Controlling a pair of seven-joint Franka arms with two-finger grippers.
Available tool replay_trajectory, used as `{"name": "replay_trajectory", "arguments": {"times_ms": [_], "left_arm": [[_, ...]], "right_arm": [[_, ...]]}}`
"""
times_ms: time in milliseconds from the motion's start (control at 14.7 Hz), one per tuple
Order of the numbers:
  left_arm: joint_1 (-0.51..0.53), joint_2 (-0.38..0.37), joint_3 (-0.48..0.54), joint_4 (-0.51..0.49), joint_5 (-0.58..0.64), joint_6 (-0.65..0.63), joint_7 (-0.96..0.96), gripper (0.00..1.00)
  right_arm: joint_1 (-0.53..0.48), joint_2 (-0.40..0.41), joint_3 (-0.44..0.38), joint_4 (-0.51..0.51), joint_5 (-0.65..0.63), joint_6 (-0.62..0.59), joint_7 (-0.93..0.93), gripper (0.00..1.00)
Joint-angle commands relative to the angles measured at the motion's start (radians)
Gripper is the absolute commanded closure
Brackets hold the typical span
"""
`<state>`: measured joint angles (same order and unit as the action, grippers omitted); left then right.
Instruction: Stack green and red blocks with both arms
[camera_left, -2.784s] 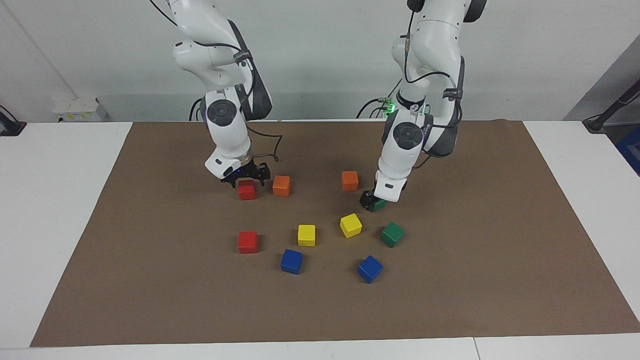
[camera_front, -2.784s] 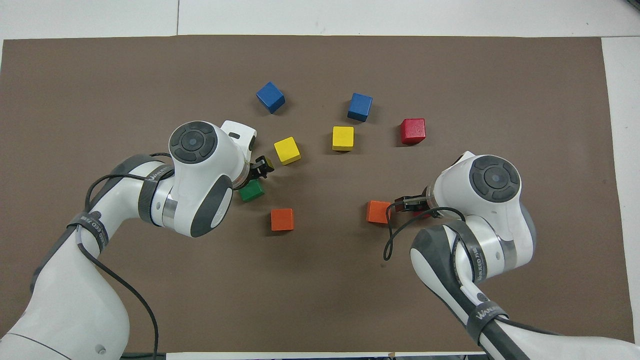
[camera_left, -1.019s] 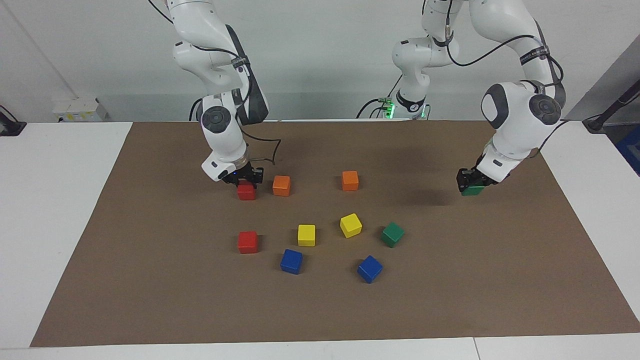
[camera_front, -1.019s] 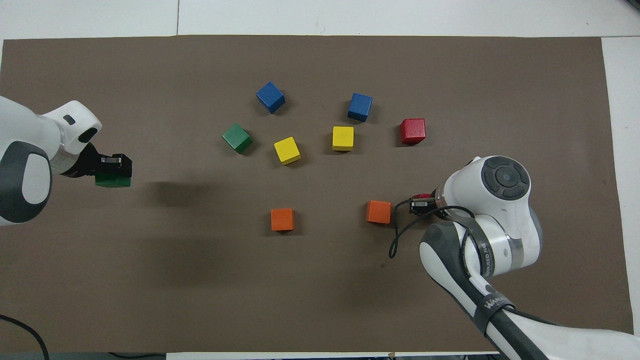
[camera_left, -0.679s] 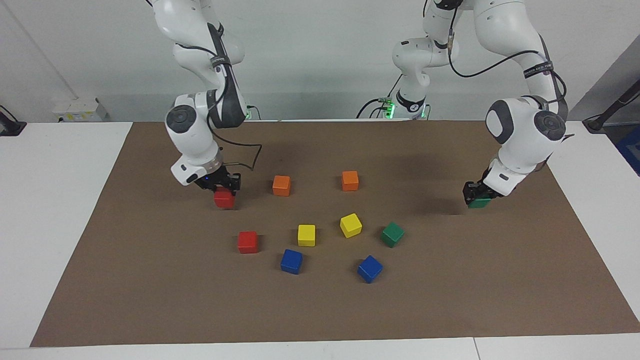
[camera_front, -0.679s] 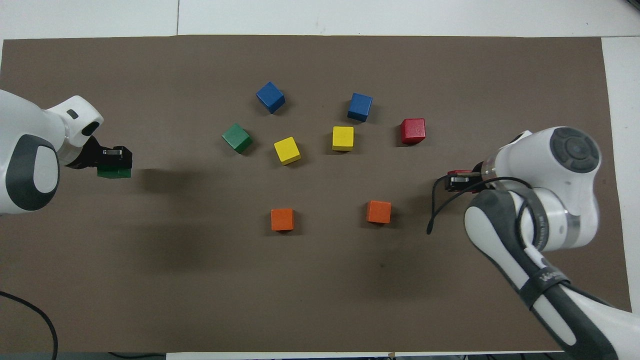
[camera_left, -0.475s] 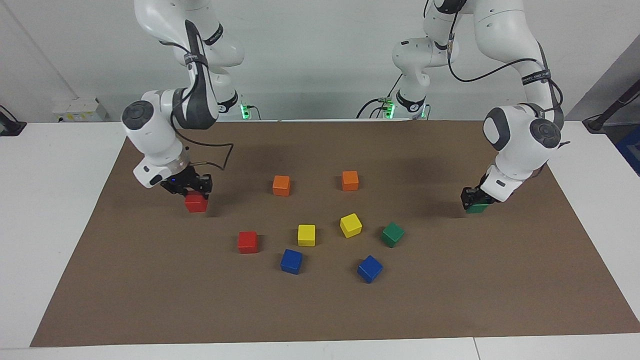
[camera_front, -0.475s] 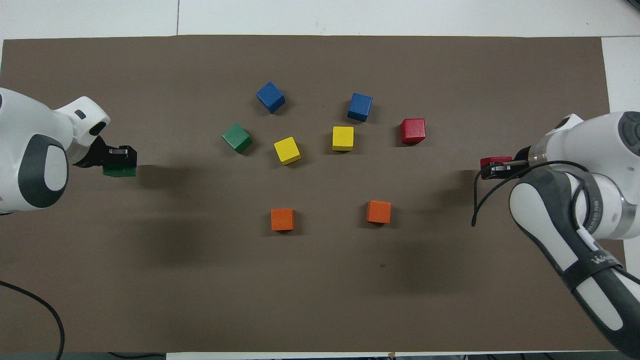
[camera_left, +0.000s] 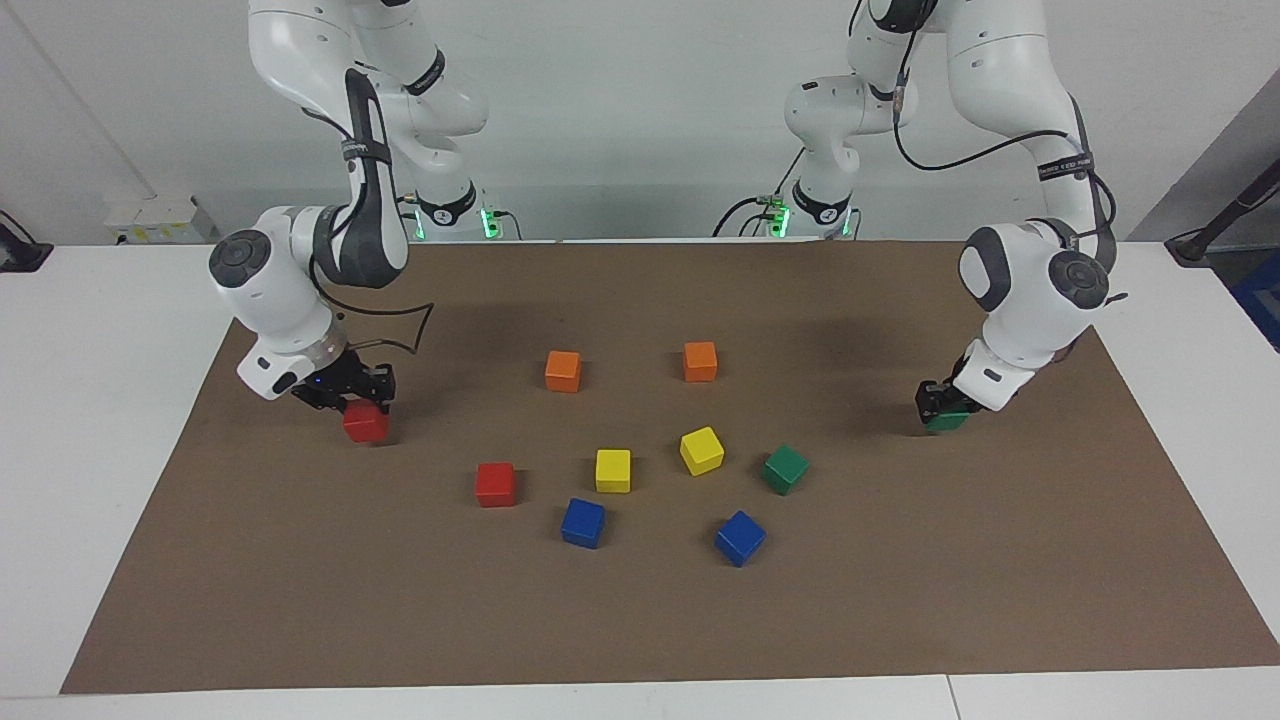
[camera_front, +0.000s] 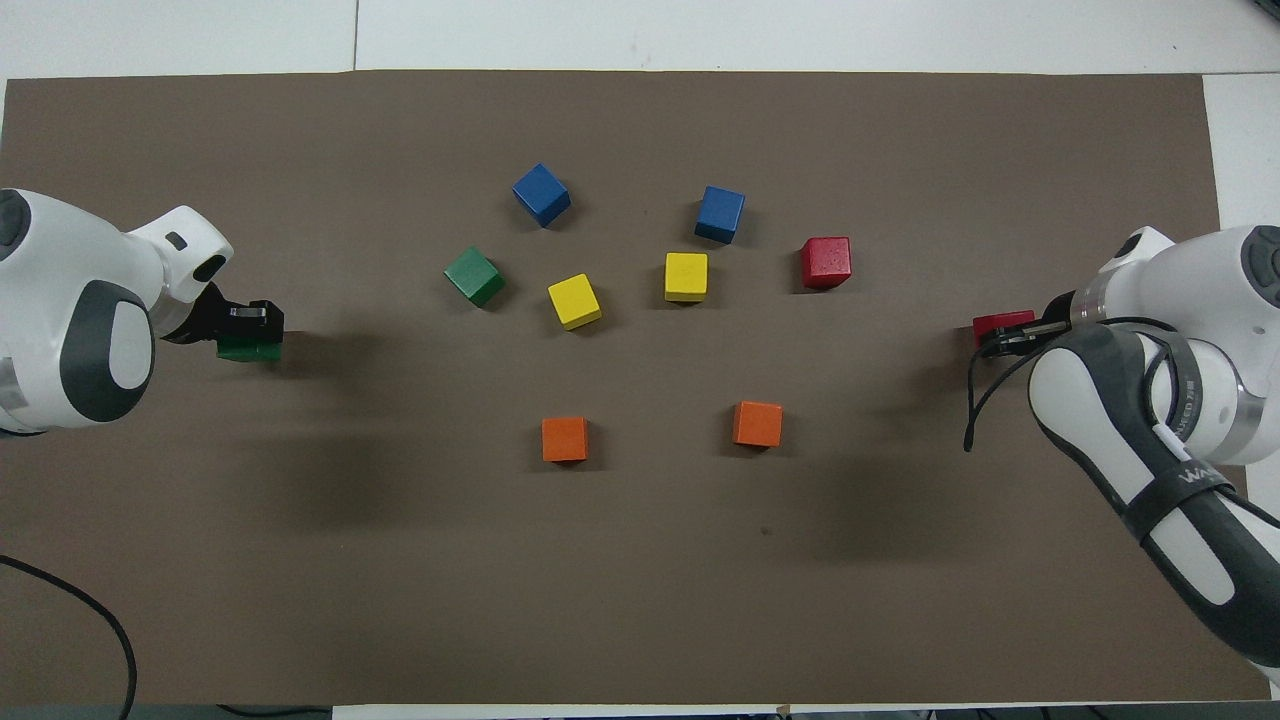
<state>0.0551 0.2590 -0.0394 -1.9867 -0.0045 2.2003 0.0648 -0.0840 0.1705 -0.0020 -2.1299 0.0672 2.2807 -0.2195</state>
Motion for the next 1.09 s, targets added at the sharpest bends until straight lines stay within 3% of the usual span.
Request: {"name": "replay_trajectory", "arguments": {"times_ms": [0, 747, 815, 883, 951, 1019], "left_arm": [[0.003, 0.005, -0.005, -0.032, 0.011, 0.047, -0.002, 1.00], [0.000, 0.005, -0.005, -0.050, 0.009, 0.049, -0.076, 1.00], [-0.001, 0.005, -0.005, -0.050, 0.011, 0.047, -0.079, 0.90], [-0.001, 0.005, -0.005, -0.050, 0.011, 0.049, -0.079, 0.63], [-0.001, 0.003, -0.004, -0.052, 0.009, 0.049, -0.080, 0.22], [-0.001, 0.003, -0.004, -0.052, 0.011, 0.049, -0.080, 0.00]], "right_arm": [[-0.011, 0.030, 0.007, 0.033, -0.001, 0.006, -0.044, 1.00], [-0.046, 0.061, 0.005, 0.064, -0.020, 0.009, -0.087, 1.00], [-0.052, 0.064, 0.005, 0.064, -0.020, 0.011, -0.093, 1.00], [-0.053, 0.066, 0.005, 0.064, -0.020, 0.010, -0.093, 1.00], [-0.051, 0.066, 0.005, 0.062, -0.018, 0.009, -0.093, 1.00], [-0.051, 0.066, 0.005, 0.062, -0.018, 0.009, -0.092, 1.00]]}}
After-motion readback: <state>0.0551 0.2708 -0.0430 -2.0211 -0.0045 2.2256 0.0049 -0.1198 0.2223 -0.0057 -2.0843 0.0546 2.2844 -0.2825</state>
